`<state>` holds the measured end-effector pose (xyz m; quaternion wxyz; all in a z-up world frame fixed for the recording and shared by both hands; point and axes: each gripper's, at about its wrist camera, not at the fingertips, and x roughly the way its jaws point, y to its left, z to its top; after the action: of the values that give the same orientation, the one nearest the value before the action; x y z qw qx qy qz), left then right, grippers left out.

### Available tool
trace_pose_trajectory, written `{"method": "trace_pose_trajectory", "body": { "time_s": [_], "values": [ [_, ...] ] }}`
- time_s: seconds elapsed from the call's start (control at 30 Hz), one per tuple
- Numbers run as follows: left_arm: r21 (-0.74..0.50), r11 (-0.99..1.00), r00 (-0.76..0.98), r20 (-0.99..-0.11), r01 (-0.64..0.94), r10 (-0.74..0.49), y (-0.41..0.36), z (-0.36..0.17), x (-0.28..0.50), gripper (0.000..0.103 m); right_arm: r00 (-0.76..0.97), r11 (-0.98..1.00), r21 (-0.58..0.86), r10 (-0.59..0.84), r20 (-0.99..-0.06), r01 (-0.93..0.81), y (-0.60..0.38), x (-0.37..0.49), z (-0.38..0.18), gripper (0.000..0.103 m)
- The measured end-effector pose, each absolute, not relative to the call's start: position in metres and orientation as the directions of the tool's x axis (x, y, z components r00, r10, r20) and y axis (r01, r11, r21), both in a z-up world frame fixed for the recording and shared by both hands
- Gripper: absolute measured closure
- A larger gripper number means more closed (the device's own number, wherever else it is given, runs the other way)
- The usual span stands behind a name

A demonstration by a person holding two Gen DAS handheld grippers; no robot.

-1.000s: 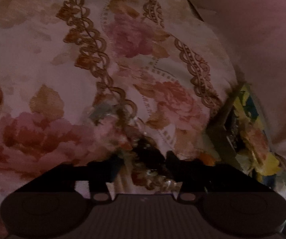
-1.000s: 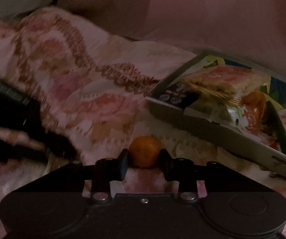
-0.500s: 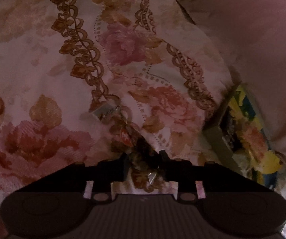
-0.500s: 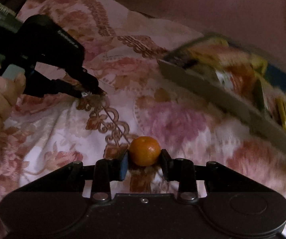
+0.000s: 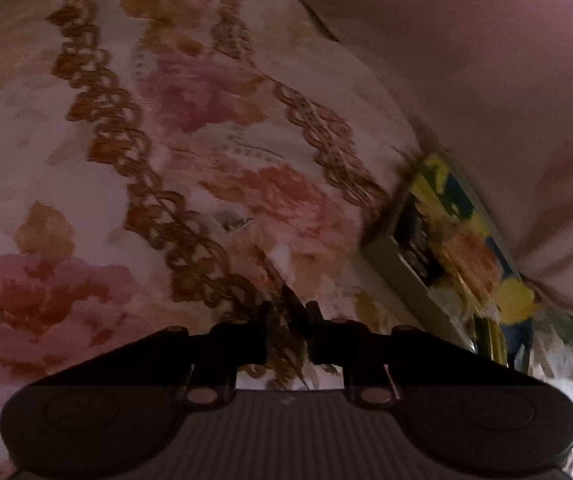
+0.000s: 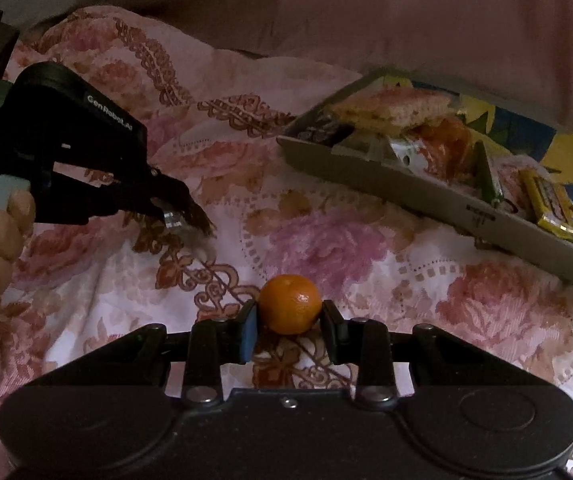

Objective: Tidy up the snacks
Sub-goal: 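Carry the dark candy and orange ball into the tray with both tools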

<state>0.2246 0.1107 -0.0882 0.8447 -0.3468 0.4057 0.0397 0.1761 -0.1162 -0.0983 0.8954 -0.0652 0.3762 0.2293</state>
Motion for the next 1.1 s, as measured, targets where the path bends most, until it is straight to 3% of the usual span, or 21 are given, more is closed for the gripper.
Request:
{"method": "trace_pose_trajectory", "body": {
  "time_s": [0.47,1.1],
  "values": [
    [-0.529,0.839,0.662,-0.674,-0.125,-0.327,0.072,-0.074,0.222,0.092,0.671,0.902,0.075,0.37,-0.642,-0.426,-0.126,0.184,-0.084,0.068],
    [-0.518,0.829,0.766,-0.441,0.208,-0.468,0.009,-0.013,0.222,0.093,0.856,0.982,0.104,0.19,-0.48,-0.16,-0.206,0.211,-0.037,0.068]
  ]
}}
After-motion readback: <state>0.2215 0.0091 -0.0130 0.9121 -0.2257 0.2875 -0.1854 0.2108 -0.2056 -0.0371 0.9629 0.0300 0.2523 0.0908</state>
